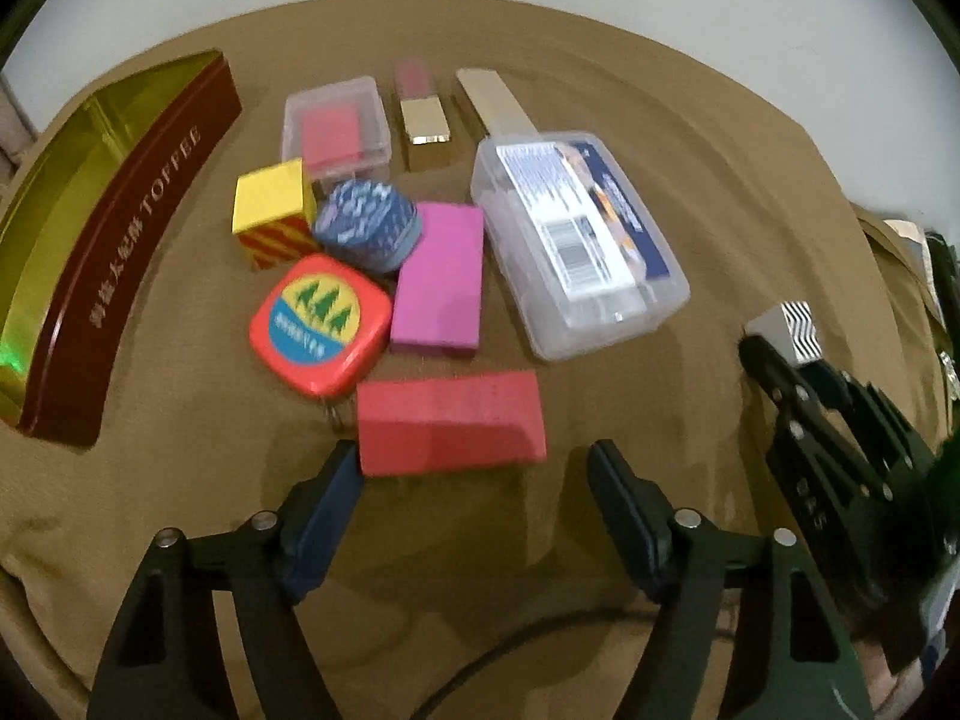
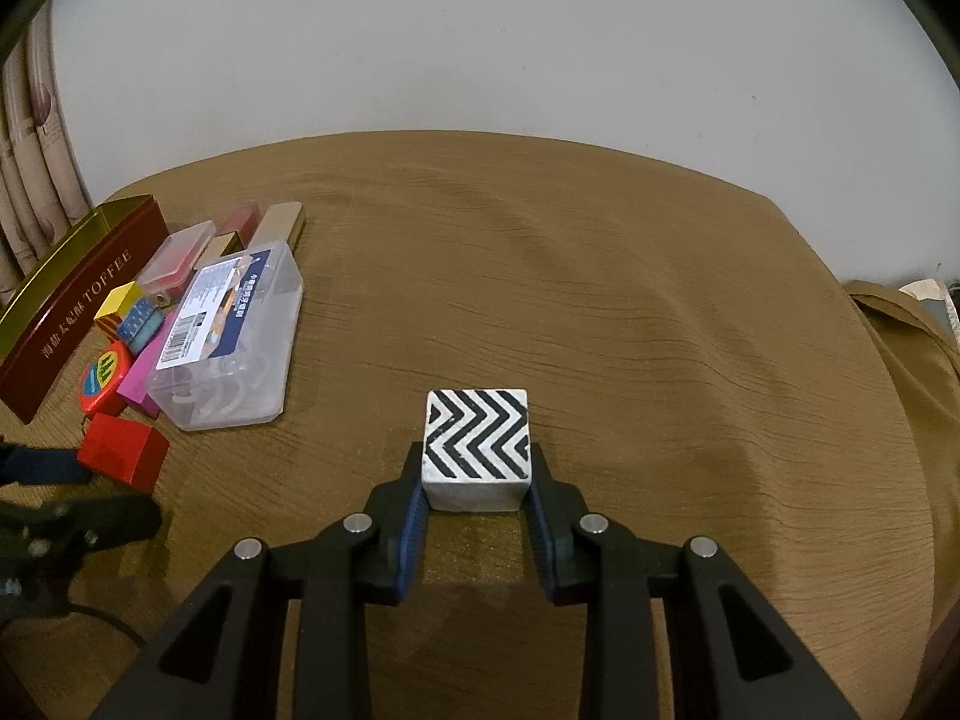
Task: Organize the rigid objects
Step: 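Grasp the red block with the left tool while the right tool grasps the chevron cube, then carry the red block into the tin and open the left tool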
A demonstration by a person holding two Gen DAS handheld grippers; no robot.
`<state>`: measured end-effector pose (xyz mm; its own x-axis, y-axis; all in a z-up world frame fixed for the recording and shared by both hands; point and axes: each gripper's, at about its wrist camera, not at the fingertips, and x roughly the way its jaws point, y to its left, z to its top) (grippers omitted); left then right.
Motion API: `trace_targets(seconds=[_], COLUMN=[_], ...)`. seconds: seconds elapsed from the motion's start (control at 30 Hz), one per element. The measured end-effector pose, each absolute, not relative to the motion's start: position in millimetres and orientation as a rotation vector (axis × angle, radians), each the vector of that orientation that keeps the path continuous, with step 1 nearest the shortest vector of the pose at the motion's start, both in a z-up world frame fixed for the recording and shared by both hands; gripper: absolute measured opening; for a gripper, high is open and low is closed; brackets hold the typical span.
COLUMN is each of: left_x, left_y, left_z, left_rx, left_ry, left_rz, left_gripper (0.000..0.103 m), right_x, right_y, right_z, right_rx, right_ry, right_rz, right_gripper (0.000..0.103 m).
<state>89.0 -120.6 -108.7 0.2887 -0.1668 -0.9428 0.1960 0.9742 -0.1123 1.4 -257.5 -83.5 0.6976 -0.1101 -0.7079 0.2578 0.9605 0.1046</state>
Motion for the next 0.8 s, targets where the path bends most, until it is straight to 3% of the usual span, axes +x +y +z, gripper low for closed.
trace_targets(seconds=[0.13, 0.8], left_x=[90, 26], left_y=[-122, -40], left_z=[-111, -77], left_rx=[0.067, 0.151], left_ry=[1.228, 1.203], left_rz=[-0.211, -0.368], left_gripper=[0.056, 0.056], right_x=[2, 2], right_y=[-260, -259], right_z=[-84, -84], right_rx=[0.203, 0.199], right_ry=[0.772, 0.773], right_rz=[-0.206, -0.207], right_gripper=[0.03, 0.03])
